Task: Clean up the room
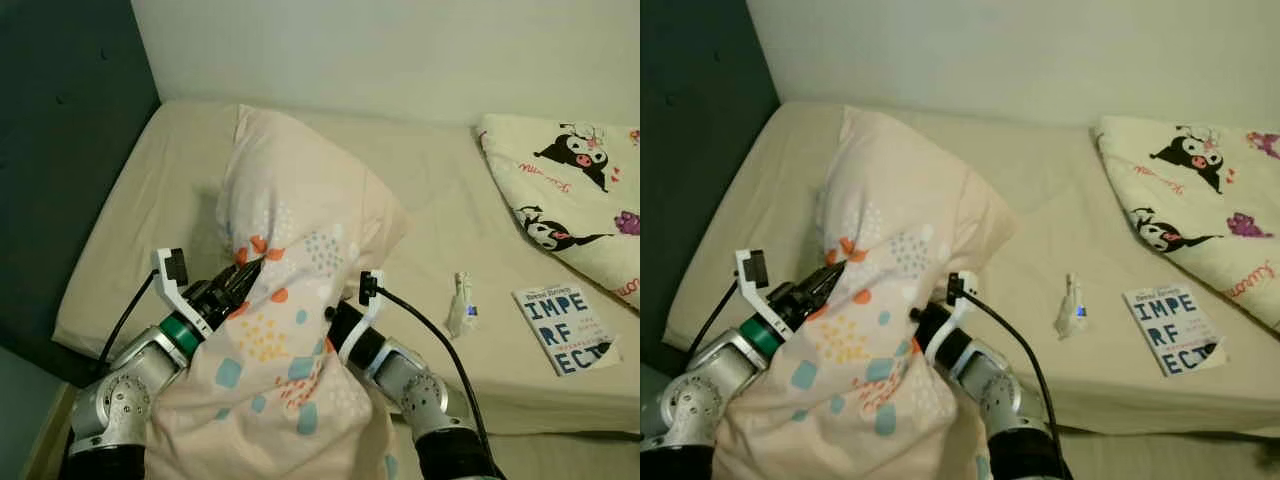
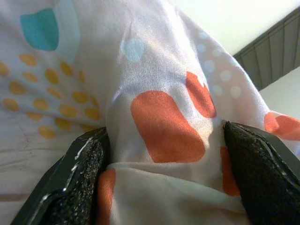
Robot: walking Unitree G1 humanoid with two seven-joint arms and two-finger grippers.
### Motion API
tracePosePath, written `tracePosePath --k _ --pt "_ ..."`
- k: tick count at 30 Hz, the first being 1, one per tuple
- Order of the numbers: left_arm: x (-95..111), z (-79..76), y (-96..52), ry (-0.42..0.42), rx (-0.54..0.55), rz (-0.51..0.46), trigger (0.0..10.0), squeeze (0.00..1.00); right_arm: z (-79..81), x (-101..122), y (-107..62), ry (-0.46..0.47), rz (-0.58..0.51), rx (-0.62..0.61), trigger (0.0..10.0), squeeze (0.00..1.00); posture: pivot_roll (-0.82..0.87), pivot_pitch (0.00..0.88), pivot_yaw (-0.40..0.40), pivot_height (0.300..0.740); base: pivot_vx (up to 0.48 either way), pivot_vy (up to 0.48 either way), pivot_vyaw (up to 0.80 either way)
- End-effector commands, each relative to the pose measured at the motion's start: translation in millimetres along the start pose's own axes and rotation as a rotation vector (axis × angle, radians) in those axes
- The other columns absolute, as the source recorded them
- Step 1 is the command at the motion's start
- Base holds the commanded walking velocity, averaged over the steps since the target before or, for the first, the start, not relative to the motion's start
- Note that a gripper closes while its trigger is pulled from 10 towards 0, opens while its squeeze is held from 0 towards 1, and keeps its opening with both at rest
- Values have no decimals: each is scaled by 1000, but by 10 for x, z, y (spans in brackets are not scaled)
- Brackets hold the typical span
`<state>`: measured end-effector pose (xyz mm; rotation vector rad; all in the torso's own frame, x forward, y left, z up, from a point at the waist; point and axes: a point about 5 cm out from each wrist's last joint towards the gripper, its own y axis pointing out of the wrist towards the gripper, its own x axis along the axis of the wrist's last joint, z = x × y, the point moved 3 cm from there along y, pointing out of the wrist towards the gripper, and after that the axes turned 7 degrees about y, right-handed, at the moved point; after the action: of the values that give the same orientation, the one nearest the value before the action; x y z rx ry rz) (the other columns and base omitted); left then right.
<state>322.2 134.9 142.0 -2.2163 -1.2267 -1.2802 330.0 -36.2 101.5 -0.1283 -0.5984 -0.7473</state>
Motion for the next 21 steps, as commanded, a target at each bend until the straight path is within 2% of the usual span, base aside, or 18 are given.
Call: tracePosePath --k 1,21 --pt "-176 -80 49 -33 -44 65 10000 0 211 -39 149 0 2 102 10000 0 220 57 32 740 0 480 0" --pt "-154 -41 -2 -18 -27 80 10000 0 228 -74 170 14 -1 109 10000 0 234 69 39 740 0 480 0"
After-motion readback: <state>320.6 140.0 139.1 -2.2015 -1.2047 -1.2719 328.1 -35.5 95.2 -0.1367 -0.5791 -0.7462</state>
